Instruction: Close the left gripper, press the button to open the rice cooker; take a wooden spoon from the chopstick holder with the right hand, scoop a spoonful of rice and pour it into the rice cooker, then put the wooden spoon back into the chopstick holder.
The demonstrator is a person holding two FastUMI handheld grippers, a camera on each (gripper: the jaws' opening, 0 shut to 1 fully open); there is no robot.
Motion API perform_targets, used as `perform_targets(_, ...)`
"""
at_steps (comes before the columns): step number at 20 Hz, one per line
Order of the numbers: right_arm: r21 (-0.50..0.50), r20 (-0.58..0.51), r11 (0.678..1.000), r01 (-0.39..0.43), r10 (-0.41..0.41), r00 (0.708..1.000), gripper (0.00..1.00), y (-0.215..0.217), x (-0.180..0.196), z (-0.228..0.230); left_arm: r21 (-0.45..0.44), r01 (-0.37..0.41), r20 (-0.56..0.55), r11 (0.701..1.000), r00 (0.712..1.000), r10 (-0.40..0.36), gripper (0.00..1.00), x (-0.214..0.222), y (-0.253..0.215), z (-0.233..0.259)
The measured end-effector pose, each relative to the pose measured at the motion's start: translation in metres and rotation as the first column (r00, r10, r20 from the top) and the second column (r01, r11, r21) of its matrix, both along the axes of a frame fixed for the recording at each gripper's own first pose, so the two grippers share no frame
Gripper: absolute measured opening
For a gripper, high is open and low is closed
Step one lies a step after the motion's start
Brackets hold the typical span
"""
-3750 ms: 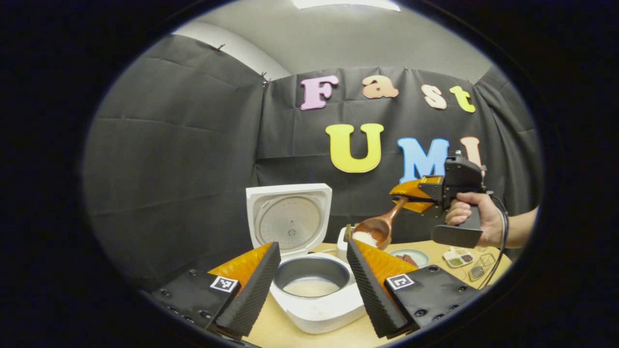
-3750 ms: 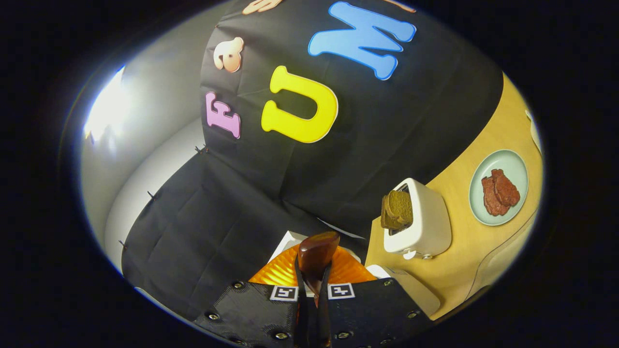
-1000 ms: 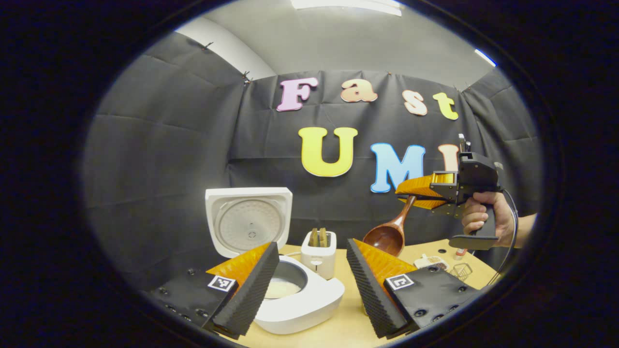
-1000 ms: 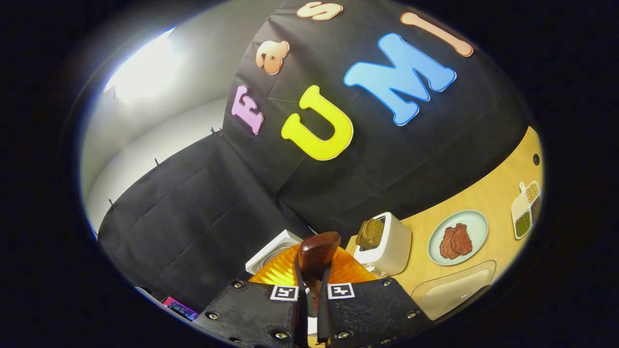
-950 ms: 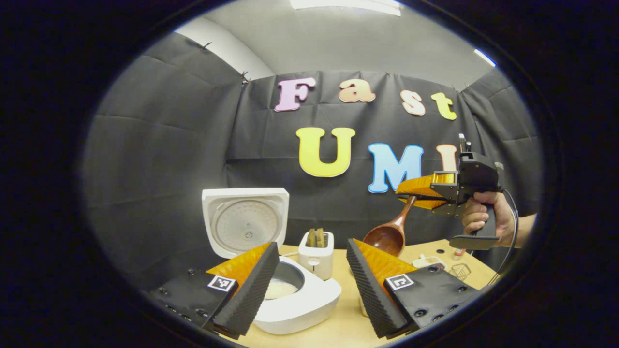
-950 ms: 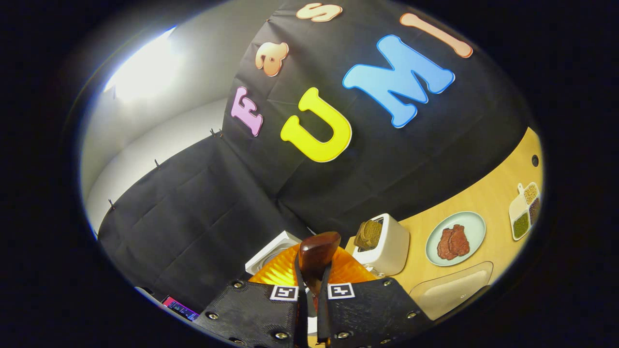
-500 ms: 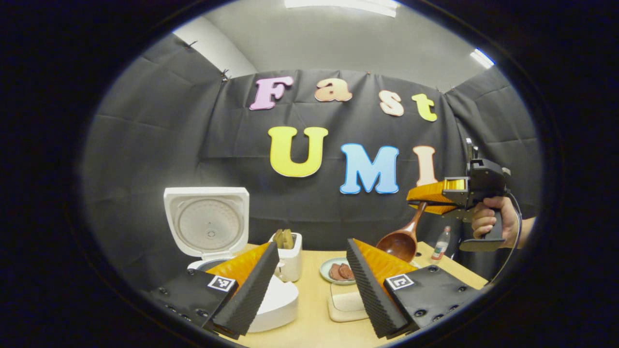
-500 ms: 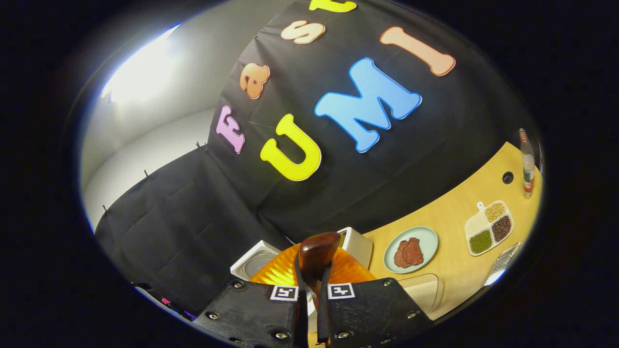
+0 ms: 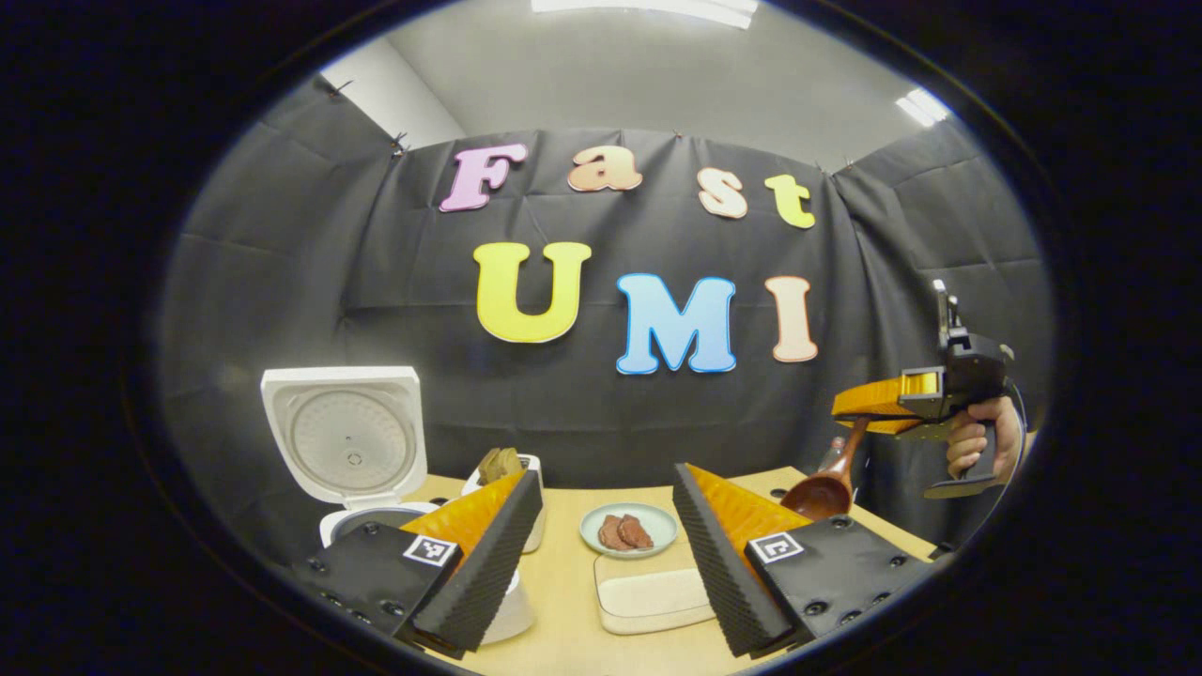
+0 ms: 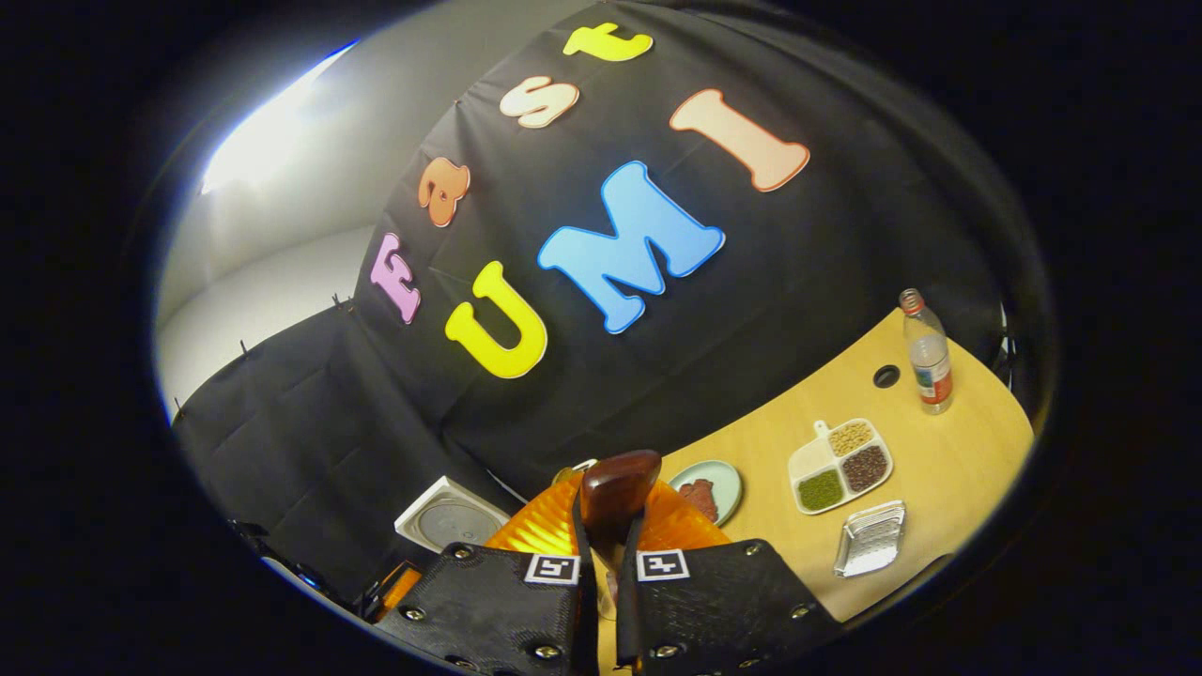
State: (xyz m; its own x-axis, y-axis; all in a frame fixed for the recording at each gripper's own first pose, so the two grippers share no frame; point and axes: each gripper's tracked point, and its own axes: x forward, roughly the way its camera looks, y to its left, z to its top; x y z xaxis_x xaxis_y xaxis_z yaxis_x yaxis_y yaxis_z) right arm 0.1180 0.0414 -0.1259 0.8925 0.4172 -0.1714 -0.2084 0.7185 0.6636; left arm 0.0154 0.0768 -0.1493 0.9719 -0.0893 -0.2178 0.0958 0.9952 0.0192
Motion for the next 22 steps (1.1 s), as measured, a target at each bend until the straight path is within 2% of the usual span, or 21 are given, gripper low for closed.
perform_targets(5,-0.011,-0.016,0.993,0.119,-0.119,0.993,0.07,-0.05,0.002,-0.012,0.018,0.014,0.006,1.0,1.0,-0.014,0.98,0.008,-0.012,0.014)
perform_targets(8,-0.097,-0.018,0.975,0.199,-0.202,0.979,0.08,-0.078,0.012,-0.028,0.028,0.017,0.016,0.999,1.0,-0.018,0.98,0.011,-0.013,0.026)
perform_targets(11,-0.224,-0.036,0.932,0.286,-0.302,0.953,0.07,-0.11,0.021,-0.058,0.028,-0.006,0.017,1.0,1.0,0.005,0.98,0.009,-0.009,0.035)
perform_targets(16,-0.298,-0.068,0.894,0.336,-0.371,0.926,0.08,-0.125,0.035,-0.103,0.06,-0.039,0.007,0.997,0.999,0.039,0.97,-0.001,-0.004,0.043)
perform_targets(22,-0.353,-0.102,0.88,0.318,-0.374,0.922,0.08,-0.12,0.052,-0.142,0.058,-0.1,-0.004,0.993,0.995,0.1,0.97,-0.006,-0.006,0.045)
